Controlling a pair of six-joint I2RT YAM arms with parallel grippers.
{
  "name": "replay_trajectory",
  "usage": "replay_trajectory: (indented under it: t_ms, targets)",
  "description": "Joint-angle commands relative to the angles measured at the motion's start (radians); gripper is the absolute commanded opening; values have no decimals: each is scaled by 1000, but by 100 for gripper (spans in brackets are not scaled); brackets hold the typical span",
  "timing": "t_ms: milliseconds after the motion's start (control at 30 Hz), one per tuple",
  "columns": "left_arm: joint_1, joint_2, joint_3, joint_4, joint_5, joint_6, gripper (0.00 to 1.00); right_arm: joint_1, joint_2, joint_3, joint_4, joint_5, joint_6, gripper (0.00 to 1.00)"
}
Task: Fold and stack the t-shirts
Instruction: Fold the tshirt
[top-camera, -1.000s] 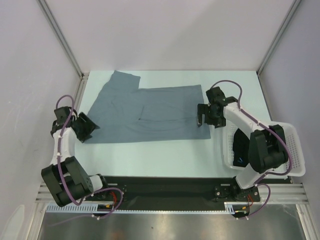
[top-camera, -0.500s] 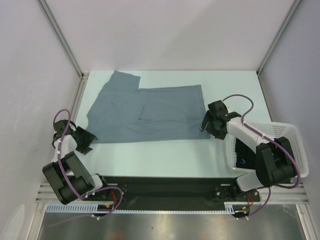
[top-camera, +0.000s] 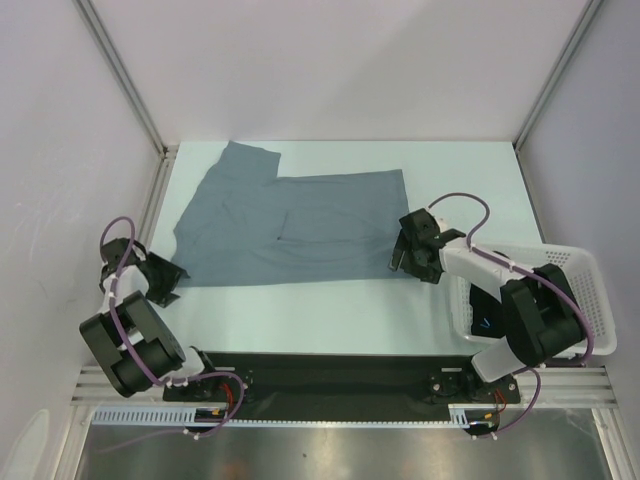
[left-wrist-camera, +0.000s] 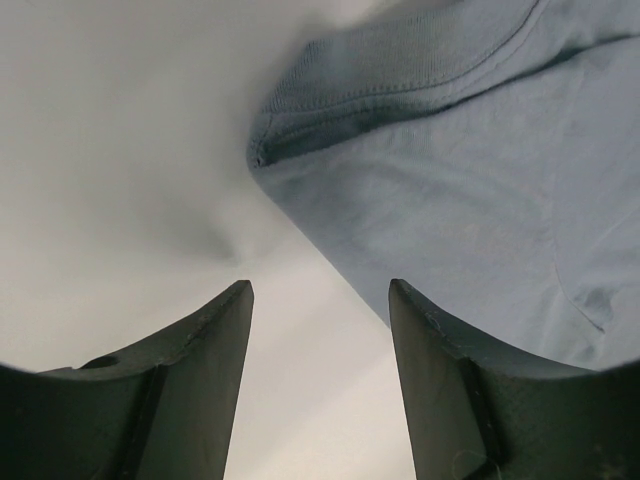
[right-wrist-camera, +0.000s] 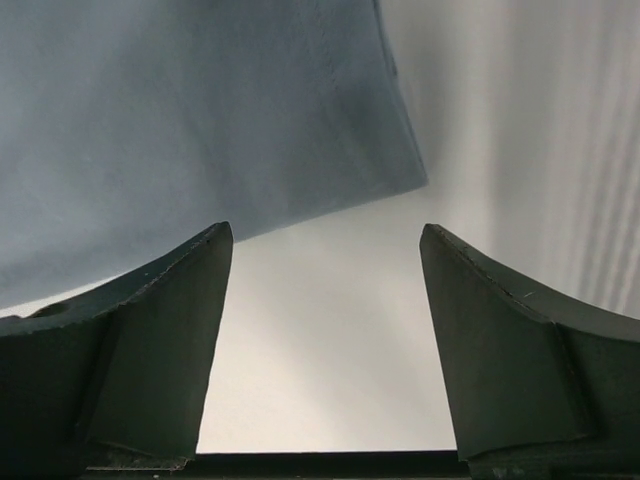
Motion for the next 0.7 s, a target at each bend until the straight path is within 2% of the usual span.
replay_trajectory:
  t_ms: [0,133,367,667]
  targets:
    - [20,-18,33,13,-28,1,62,18,11,-16,39,22,13,80]
    - [43,20,33,15,-5,-29,58,26,60,16,14,34,12,80]
    - [62,28,37,18,-14,-31,56,23,45,12,5,76,10,77]
    - [82,68,52,30,-20,-5,62,21,3,26,-4,79,-28,78]
